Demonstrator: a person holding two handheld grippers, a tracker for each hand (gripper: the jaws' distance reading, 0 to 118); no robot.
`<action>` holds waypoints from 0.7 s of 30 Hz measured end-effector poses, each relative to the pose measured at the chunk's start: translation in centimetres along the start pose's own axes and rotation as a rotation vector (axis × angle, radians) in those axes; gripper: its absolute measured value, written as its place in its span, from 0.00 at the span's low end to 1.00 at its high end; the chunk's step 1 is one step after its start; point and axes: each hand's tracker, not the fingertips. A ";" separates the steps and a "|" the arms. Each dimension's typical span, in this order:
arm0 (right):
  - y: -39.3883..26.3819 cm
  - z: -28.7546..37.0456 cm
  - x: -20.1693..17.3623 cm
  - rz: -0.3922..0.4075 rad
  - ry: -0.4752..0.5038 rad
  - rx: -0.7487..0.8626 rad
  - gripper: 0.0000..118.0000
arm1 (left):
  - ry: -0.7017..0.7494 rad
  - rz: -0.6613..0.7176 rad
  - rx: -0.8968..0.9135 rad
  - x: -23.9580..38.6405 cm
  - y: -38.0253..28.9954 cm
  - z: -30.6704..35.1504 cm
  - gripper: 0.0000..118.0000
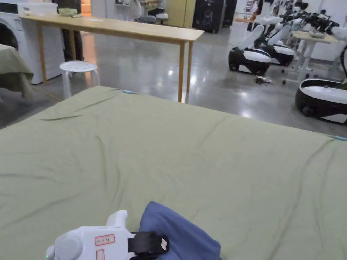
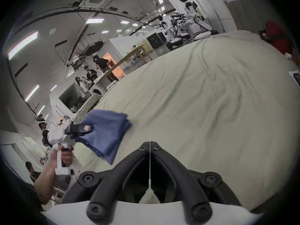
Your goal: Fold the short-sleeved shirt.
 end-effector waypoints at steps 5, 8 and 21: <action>0.2 -1.6 -1.8 0.011 0.027 0.013 0.01 | 0.135 -0.037 0.012 -8.0 8.0 8.7 0.25; 0.0 -2.6 -3.0 0.030 0.039 -0.001 0.01 | 0.219 -0.042 0.046 -12.8 11.6 12.8 0.25; 0.3 -1.7 -4.2 0.072 0.058 -0.008 0.01 | 0.403 0.064 0.163 -17.0 10.1 19.2 0.95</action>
